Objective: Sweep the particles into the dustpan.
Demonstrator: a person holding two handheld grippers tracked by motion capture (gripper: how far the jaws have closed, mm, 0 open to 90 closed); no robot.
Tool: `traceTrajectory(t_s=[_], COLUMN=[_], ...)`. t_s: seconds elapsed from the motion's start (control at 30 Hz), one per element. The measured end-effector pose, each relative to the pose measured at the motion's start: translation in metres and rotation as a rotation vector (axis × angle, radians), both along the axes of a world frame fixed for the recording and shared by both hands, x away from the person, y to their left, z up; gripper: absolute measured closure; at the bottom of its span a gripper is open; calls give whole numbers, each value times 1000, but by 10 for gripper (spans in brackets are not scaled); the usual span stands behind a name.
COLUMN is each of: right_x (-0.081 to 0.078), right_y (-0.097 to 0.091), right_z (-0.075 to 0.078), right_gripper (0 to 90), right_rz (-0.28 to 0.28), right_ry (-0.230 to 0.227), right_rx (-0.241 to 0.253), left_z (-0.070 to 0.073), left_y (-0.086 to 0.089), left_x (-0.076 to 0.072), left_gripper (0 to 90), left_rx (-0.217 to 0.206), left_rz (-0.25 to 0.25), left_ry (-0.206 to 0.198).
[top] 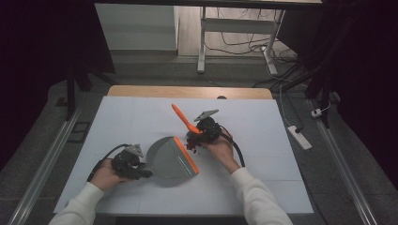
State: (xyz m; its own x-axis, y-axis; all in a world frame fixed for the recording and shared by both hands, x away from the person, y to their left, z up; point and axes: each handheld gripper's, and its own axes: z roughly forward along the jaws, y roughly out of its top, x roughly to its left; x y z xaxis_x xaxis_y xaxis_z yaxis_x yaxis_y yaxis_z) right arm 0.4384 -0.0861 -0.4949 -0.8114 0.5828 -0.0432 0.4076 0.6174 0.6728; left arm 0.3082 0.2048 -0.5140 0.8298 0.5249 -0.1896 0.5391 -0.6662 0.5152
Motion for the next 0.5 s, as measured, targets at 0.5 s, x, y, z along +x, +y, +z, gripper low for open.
traceTrajectory(t_s=[0.5], right_x=[-20], right_y=[15], right_z=[-1], right_gripper=[703], right_rz=[49], right_ry=[38], right_rx=[37], left_z=[-3], left_y=[-3], left_x=[0], left_gripper=[615], left_rx=[15], left_rz=[3], left_ry=[4])
